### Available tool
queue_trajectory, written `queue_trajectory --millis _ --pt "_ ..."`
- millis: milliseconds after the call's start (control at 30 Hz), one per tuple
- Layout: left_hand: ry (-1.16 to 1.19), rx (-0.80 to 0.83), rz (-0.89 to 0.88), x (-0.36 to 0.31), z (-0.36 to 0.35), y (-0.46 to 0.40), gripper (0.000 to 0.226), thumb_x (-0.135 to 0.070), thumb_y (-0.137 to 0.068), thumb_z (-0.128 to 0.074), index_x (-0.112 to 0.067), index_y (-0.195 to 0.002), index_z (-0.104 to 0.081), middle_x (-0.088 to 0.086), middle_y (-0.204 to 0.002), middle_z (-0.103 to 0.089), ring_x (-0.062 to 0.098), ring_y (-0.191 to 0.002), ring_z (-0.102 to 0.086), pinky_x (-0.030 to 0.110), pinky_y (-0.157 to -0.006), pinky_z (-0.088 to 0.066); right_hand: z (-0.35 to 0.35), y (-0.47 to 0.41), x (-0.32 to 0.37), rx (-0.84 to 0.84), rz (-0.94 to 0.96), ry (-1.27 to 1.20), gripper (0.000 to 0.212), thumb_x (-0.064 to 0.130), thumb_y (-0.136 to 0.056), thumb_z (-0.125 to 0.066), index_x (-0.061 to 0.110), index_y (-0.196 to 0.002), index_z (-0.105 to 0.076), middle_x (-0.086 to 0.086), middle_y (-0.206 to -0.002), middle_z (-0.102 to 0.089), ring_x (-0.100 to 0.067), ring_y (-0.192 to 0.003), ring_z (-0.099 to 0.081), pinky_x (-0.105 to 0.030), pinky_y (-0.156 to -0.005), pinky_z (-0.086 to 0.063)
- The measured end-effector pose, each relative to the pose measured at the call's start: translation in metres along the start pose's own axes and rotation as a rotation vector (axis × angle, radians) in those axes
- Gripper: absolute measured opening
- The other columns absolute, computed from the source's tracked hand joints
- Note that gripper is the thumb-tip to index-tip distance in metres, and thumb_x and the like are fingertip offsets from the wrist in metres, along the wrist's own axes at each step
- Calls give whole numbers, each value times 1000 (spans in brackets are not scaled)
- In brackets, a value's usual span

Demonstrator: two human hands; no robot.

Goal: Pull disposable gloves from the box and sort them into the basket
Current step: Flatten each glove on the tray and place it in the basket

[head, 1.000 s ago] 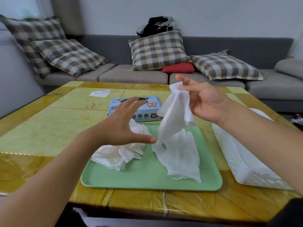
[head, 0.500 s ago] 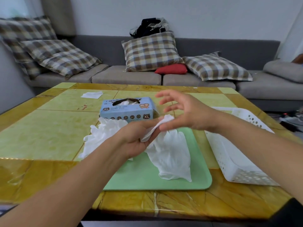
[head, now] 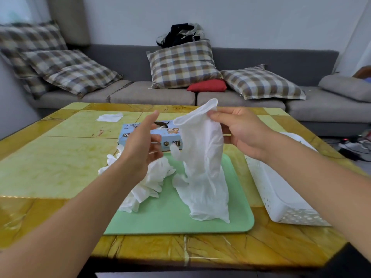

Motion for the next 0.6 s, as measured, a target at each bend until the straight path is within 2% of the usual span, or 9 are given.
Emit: queue_trajectory --millis 67,133,167,200,267,367,467,533,600 --pt "-60 -116 -299 -24 5 12 30 -46 -92 -67 -17 -94 -61 -8 -67 -51 10 -56 -46 26 -54 -43 4 -1 -2 -43 -36 -80 29 21 -98 -62 -2 -115 -70 -8 -91 -72 -17 -73 -65 -31 -68 -55" --pt "-146 15 -551 -42 -16 30 26 -39 -92 -69 -17 -80 -61 -8 -65 -55 9 -60 -52 28 -57 -47 4 -1 -3 -71 -48 -160 29 18 -100 -60 -4 -117 -67 -9 -86 -67 -18 -68 -62 -31 -63 -54" --pt "-190 155 -569 -41 -33 36 27 -41 -89 -71 -16 -83 -65 -7 -71 -63 9 -67 -59 29 -64 -52 3 0 -3 -79 -46 -175 28 17 -100 -59 -5 -116 -67 -10 -86 -66 -18 -66 -62 -31 -61 -53" --pt "-235 297 -513 -32 -50 41 35 -48 -83 -72 -15 -94 -70 -6 -87 -71 9 -80 -67 32 -75 -56 0 1 -3 -74 -40 -167 26 15 -99 -60 -4 -114 -68 -12 -86 -67 -18 -67 -63 -31 -61 -53" --pt "-251 500 -341 -12 -75 48 63 -56 -74 -74 -16 -122 -65 -1 -119 -72 14 -108 -69 39 -94 -55 -14 6 1 0 -23 -97 18 9 -97 -60 1 -110 -70 -14 -92 -69 -20 -72 -66 -30 -63 -54" --pt "-68 565 -243 -9 -85 51 45 -36 -85 -76 -5 -116 -67 12 -111 -75 26 -103 -72 40 -89 -59 -45 20 9 269 -14 14 28 0 -99 -51 3 -122 -66 -17 -112 -72 -25 -98 -72 -31 -78 -60" --pt "101 524 -117 -7 -81 44 35 -27 -99 -57 -2 -121 -67 14 -112 -73 29 -102 -71 40 -92 -57 -47 29 24 395 30 16 42 -11 -96 -51 7 -132 -61 -17 -120 -71 -27 -110 -70 -37 -93 -59" --pt "152 472 -53 -3 -76 37 30 -24 -106 -46 -8 -121 -67 11 -110 -74 24 -96 -72 37 -86 -59 -24 22 34 234 128 108 36 -5 -92 -63 10 -125 -65 -14 -111 -74 -22 -95 -73 -35 -81 -61" --pt "194 443 15 0 -73 35 35 -25 -108 -40 -8 -127 -63 10 -116 -74 22 -101 -73 35 -83 -60 6 13 38 -42 216 358 36 17 -84 -81 17 -117 -67 -7 -104 -72 -14 -85 -70 -31 -72 -58"
Point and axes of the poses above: each hand's wrist, its own y-axis away from the middle knuckle, its own z-axis out of the back of the hand, x = y × z, the point moved 9 cm from there along -y, towards the middle knuckle
